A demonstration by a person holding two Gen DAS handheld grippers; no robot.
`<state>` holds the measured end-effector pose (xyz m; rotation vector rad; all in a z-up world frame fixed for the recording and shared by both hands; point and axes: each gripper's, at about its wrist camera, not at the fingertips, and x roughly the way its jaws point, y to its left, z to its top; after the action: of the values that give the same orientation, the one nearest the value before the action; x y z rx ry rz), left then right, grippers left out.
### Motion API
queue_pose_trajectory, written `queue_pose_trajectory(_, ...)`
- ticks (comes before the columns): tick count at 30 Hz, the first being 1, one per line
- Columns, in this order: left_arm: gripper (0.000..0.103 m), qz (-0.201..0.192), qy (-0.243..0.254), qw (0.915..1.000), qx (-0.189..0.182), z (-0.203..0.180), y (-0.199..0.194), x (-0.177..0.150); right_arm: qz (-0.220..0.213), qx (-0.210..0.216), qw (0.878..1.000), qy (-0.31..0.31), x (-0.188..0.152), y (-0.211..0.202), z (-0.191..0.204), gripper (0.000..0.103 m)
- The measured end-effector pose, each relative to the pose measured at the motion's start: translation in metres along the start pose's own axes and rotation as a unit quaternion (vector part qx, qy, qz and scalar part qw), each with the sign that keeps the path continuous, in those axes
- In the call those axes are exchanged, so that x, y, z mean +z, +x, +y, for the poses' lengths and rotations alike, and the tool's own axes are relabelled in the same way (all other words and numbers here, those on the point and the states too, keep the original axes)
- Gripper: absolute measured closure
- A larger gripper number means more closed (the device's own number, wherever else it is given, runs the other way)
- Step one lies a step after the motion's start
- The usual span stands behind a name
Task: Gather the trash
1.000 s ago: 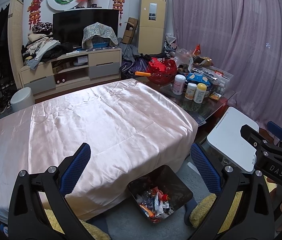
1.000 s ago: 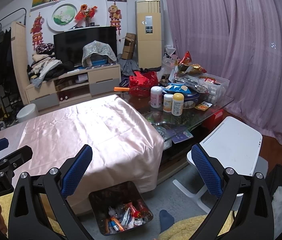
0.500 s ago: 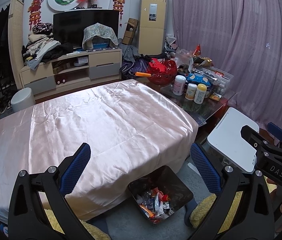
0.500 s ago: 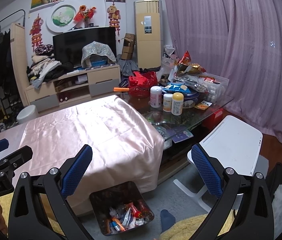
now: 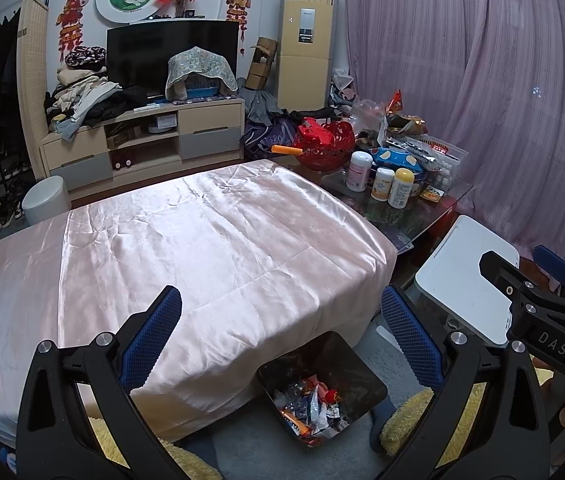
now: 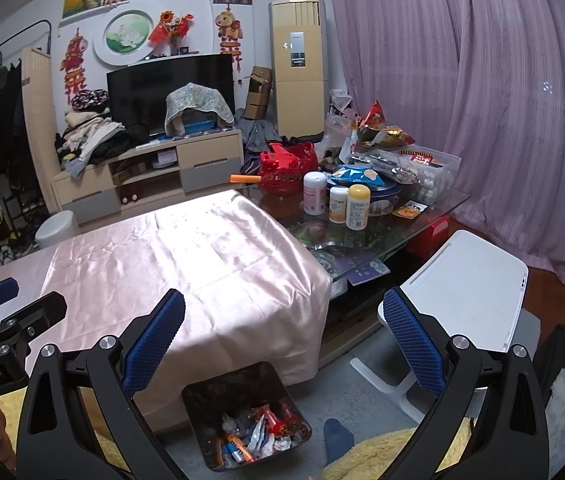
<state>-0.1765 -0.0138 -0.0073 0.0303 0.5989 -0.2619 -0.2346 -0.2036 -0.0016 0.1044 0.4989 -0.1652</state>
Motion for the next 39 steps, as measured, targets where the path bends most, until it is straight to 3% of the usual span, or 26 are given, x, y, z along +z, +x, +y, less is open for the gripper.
queue_pose_trajectory(39,0.008,0.0,-0.004,1.0,0.0,-0.0038,-0.0005,0.0013,0.0,0.0,1.0,0.002,-0.0006,0.0003,-0.0004,0.003)
